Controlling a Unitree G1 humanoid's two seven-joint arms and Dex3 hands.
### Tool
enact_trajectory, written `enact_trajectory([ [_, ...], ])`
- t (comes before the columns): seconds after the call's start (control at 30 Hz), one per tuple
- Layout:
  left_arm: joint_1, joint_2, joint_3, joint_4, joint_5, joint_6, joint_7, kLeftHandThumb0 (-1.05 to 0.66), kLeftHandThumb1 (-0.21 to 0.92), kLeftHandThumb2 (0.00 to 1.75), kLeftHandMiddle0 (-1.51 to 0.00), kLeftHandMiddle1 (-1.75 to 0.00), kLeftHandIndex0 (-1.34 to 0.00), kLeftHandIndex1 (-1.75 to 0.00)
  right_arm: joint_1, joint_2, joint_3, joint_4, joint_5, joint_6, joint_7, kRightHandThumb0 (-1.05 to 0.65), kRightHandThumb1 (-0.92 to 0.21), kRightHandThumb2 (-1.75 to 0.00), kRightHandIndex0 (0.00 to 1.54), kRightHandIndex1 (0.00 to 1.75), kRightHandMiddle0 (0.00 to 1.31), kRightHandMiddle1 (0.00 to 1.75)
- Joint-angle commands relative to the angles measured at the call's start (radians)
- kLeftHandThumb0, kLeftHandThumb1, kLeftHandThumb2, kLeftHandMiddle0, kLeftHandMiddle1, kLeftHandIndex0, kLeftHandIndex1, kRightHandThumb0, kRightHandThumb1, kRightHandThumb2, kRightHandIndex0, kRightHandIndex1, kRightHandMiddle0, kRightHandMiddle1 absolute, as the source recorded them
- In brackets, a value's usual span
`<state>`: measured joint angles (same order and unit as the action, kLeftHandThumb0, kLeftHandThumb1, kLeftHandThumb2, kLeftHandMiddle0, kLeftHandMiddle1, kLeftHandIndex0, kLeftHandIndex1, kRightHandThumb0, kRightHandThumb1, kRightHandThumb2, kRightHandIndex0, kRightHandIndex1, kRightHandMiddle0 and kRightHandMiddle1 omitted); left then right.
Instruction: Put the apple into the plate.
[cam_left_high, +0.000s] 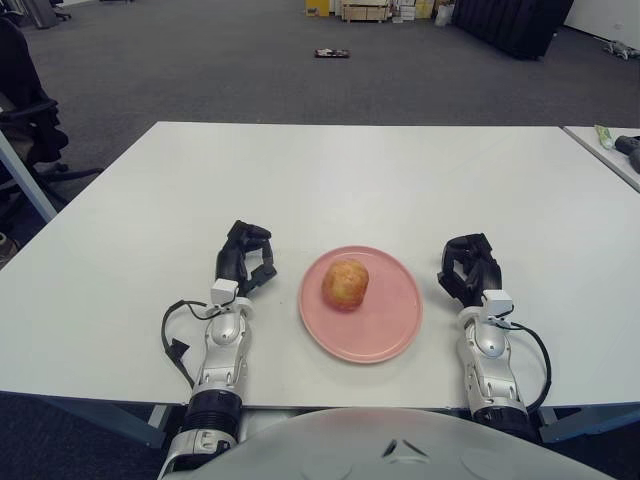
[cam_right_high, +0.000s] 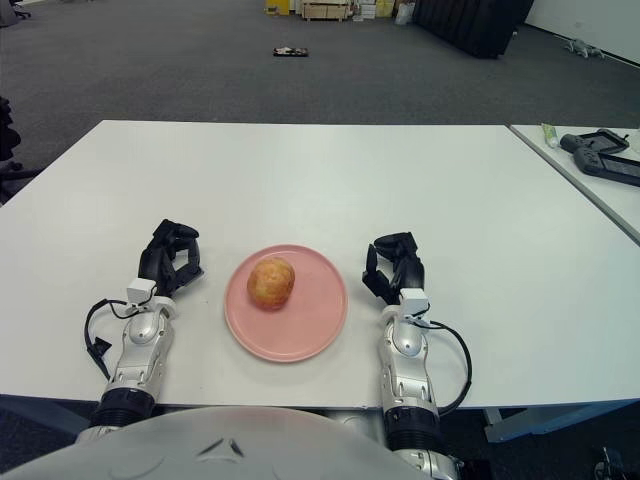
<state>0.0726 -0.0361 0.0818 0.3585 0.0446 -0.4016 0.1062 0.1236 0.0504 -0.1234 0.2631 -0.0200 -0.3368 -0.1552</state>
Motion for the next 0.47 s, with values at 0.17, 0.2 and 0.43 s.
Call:
enact_trajectory([
  [0.17,0.04,0.002,-0.016,0.015,0.002,0.132,-0.008,-0.4,0.59,0.98,-0.67,-1.75,-0.4,-1.75,0.012,0.01,0.003,0.039,0.011,0.029,0.004,-0.38,-0.66,-0.88,0.56,1.33,0.35,1.75],
  [0.2,0.037,0.003,-0.017,0.021,0.002,0.137,-0.009,-0.4,0.6,0.98,-0.67,-1.75,-0.4,-1.75,0.012,0.01,0.003,0.04,0.011,0.029,0.005,-0.38,-0.66,-0.88,0.56,1.33,0.35,1.75],
  [0.43,0.024,0.008,-0.022,0.048,0.008,0.16,-0.006,-0.39,0.62,0.94,-0.65,-1.75,-0.38,-1.75,0.01,0.011,0.002,0.043,0.011,0.035,0.004,-0.38,-0.67,-0.88,0.56,1.33,0.34,1.75],
])
